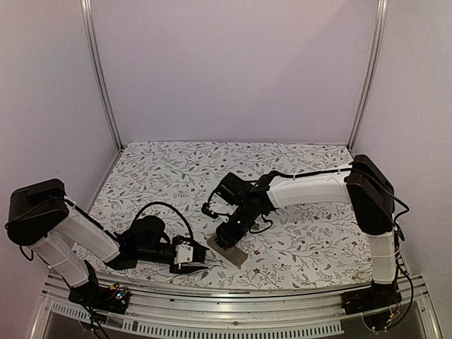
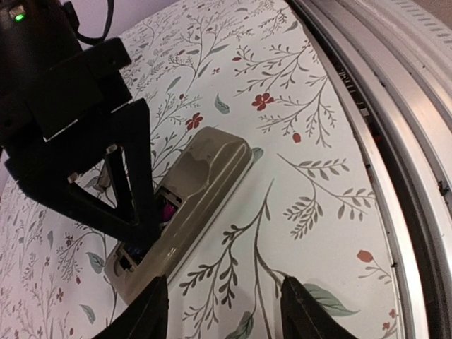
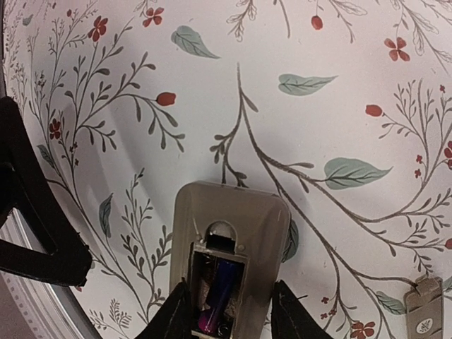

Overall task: Load the batteries into the remote control
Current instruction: Load the battery into the battery compartment.

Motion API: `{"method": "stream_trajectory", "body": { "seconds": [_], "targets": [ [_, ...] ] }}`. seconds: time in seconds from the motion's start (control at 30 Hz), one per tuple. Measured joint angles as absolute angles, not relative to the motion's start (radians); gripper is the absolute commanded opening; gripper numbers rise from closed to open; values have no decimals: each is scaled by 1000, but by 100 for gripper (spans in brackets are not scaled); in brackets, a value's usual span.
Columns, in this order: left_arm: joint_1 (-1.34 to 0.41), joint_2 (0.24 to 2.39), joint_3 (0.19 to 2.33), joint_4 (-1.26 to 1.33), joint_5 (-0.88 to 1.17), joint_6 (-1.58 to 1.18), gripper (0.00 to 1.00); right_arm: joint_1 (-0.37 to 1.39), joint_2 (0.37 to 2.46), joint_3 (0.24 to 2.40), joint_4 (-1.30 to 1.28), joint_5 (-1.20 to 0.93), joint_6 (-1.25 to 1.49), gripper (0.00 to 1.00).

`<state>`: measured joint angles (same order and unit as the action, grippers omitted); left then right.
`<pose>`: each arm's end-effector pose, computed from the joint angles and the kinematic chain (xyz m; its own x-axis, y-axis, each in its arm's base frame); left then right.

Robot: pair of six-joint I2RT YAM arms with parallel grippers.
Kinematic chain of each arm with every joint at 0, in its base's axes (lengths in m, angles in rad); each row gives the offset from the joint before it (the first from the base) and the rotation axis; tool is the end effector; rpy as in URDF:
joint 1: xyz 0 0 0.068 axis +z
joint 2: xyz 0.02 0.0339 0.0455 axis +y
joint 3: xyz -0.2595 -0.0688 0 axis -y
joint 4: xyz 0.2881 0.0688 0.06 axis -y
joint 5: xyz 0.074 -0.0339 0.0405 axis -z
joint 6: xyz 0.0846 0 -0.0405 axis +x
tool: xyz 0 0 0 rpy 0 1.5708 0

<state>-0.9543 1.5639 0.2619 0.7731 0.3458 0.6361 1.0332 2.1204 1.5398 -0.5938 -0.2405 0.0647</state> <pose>0.1415 -0.2493 0.0337 0.3218 0.5125 -0.7961 0.9269 0.0009 0.3753 0.2334 0.4309 0.0829 -0.5284 -0.7636 -0.3711 -0.8489 0.4687 0.2442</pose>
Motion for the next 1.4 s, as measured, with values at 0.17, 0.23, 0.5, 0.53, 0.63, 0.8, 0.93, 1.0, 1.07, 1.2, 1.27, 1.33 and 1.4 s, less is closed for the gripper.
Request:
{"method": "stream_trajectory", "body": {
  "seconds": [0.17, 0.23, 0.5, 0.53, 0.63, 0.8, 0.93, 1.0, 1.07, 1.2, 1.27, 1.33, 1.4],
  "targets": [
    [-954, 1563, 261, 773, 346, 636, 54, 1032, 2125, 1544, -599, -233, 64, 38],
    [-954, 1564, 260, 773, 347, 636, 54, 1027, 2126, 1544, -602, -235, 63, 39],
    [-953, 1563, 254, 773, 350, 635, 54, 1025, 2126, 1546, -622, -215, 62, 41],
    [-953, 1563, 254, 773, 350, 635, 54, 1026, 2126, 1546, -627, -214, 62, 41],
    [-953, 1563, 254, 773, 350, 635, 54, 1032, 2126, 1546, -634, -206, 59, 41],
    [-953, 1563, 253, 773, 350, 631, 54, 1041, 2130, 1547, -647, -179, 51, 36],
    [-953, 1563, 252, 773, 350, 630, 54, 1047, 2148, 1568, -662, -163, 36, 23],
    [-953, 1563, 252, 773, 350, 628, 54, 1049, 2152, 1578, -667, -152, 26, 19],
    [-953, 1563, 252, 773, 350, 628, 54, 1048, 2156, 1586, -673, -149, 15, 13],
    [-953, 1563, 250, 773, 350, 627, 54, 1048, 2156, 1586, -674, -148, -4, 6],
    [-953, 1563, 250, 773, 350, 627, 54, 1048, 2156, 1586, -673, -149, -10, 4],
    [-953, 1563, 248, 773, 350, 627, 54, 1048, 2156, 1586, -673, -149, -17, 2],
    [-953, 1563, 247, 773, 349, 624, 53, 1048, 2156, 1585, -672, -149, -21, 0]
  ]
}}
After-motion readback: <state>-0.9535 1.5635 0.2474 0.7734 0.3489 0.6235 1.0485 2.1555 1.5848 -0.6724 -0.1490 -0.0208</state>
